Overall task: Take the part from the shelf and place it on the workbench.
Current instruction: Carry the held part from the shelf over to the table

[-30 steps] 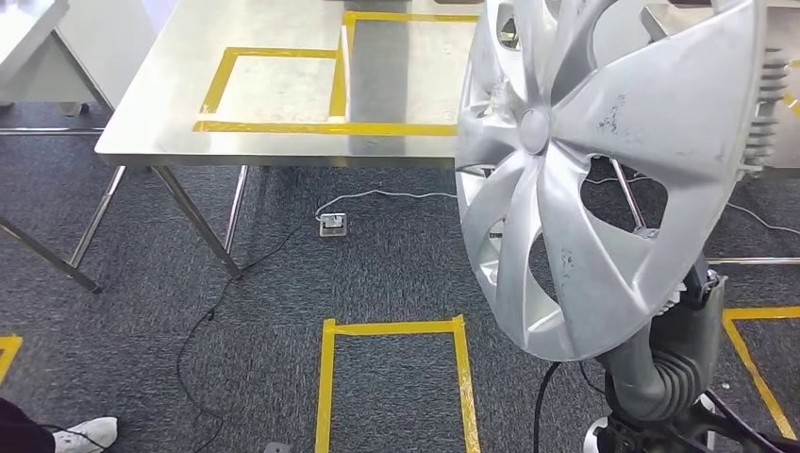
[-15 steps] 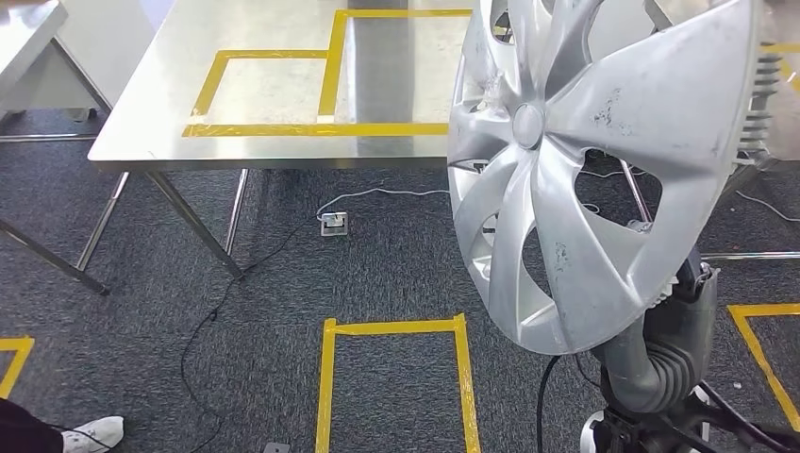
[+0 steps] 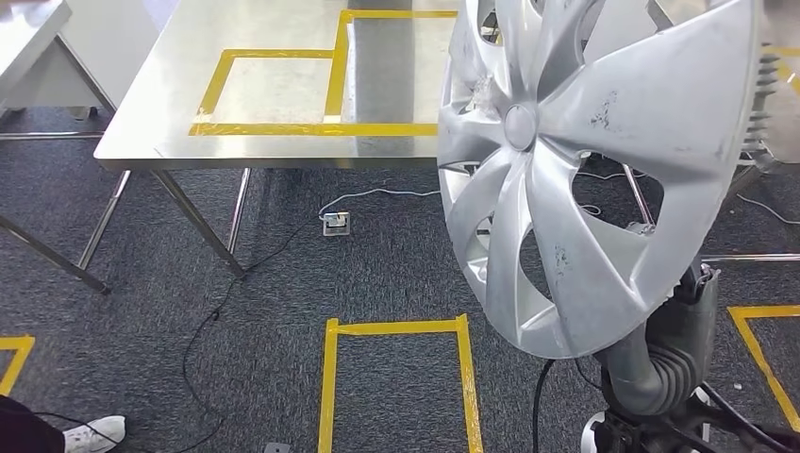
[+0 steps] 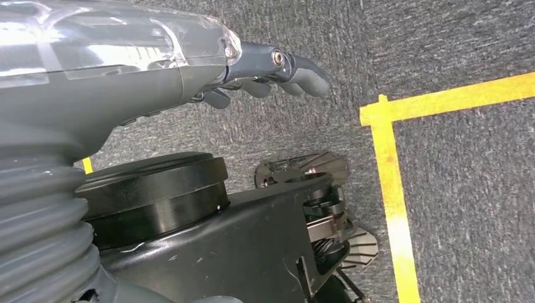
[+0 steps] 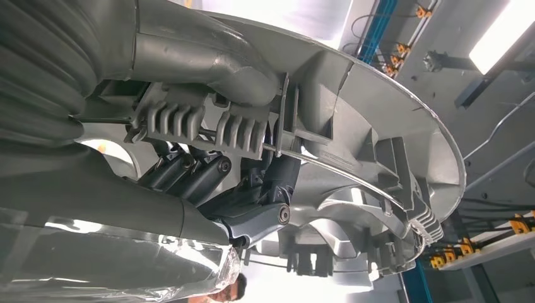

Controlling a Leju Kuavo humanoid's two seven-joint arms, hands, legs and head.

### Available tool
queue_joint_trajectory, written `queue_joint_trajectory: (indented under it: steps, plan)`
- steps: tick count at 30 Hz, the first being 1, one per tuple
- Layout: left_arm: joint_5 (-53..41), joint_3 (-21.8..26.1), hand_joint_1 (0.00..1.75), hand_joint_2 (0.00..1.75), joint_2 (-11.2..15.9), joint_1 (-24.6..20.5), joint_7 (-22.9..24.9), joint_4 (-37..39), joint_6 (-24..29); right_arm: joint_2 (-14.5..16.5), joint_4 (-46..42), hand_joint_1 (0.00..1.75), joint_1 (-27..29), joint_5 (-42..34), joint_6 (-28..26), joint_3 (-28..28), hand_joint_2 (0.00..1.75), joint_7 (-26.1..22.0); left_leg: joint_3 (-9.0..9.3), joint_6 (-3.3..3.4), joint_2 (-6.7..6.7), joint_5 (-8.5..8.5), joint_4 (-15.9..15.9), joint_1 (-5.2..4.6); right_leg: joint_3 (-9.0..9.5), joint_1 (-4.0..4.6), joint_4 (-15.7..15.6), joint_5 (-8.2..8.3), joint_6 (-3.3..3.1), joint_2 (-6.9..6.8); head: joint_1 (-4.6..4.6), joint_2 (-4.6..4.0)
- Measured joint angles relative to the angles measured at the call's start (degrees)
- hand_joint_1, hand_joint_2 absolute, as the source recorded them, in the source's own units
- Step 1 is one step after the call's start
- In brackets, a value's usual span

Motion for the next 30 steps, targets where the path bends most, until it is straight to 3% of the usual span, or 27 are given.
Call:
queue_joint_trajectory:
  steps: [16,20,21,23,25,26,29,30]
  plan:
    - [0.01,0.0,0.0,1.75,-0.03,0.01,0.07,0.0,-0.37,-0.02,0.09,1.75,0.8,-0.51,0.56,-0.48,1.75,-0.68,0.02,0.06,0.03,-0.04,0.01,-0.02,0.0,-0.02,-0.03,-0.01,0.03,0.0,-0.04,0.0]
    - [-0.01,0.0,0.0,1.75,-0.08,-0.04,-0.05,0.0,-0.42,-0.03,0.05,1.75,0.9,-0.5,0.58,-0.54,1.75,-0.74,1.5,1.49,0.13,1.03,-2.43,0.06,0.57,-0.2,-0.92,0.2,1.19,-0.04,-0.33,0.0]
    - [-0.01,0.0,0.0,1.75,-0.14,-0.07,-0.15,-0.01,-0.44,-0.04,0.04,1.75,0.93,-0.46,0.58,-0.57,1.75,-0.77,2.3,1.77,0.18,1.57,-3.63,0.32,0.04,-0.15,0.38,-0.62,1.3,0.15,-0.32,0.0]
    - [-0.01,0.0,0.0,1.75,-0.2,-0.05,-0.3,-0.02,-0.44,-0.04,0.05,1.75,0.97,-0.3,0.59,-0.63,1.75,-0.82,3.19,1.89,0.21,1.88,-4.6,0.73,-3.02,-0.37,6.5,-3.39,1.66,0.53,0.21,0.0]
    - [0.01,0.0,0.0,1.75,-0.24,0.03,-0.32,-0.01,-0.46,-0.04,0.06,1.75,1.17,-0.09,0.58,-0.67,1.75,-0.82,3.6,1.51,0.02,1.49,-4.57,1.01,-6.27,-0.86,12.2,-4.78,2.39,0.63,0.6,0.0]
    - [0.02,0.0,0.0,1.75,-0.25,0.08,-0.32,0.0,-0.47,-0.03,0.07,1.75,1.28,-0.01,0.57,-0.67,1.75,-0.82,3.89,1.13,-0.15,1.14,-4.45,1.26,-6.73,-1.21,12.49,-3.93,2.83,0.63,0.67,0.0]
    - [0.03,0.0,0.0,1.75,-0.19,0.13,-0.32,0.01,-0.47,-0.01,0.09,1.75,1.43,0.16,0.55,-0.68,1.75,-0.81,4.52,-0.67,-0.75,-0.71,-3.09,2.14,-3.52,-2.33,4.45,1.61,4.45,0.55,1.15,0.0]
    - [0.03,0.0,0.0,1.75,-0.14,0.12,-0.31,0.01,-0.48,0.01,0.1,1.75,1.43,0.22,0.54,-0.68,1.75,-0.81,4.34,-1.31,-0.87,-1.44,-2.27,2.18,-2.56,-2.51,2.34,2.1,4.39,0.55,1.48,0.0]
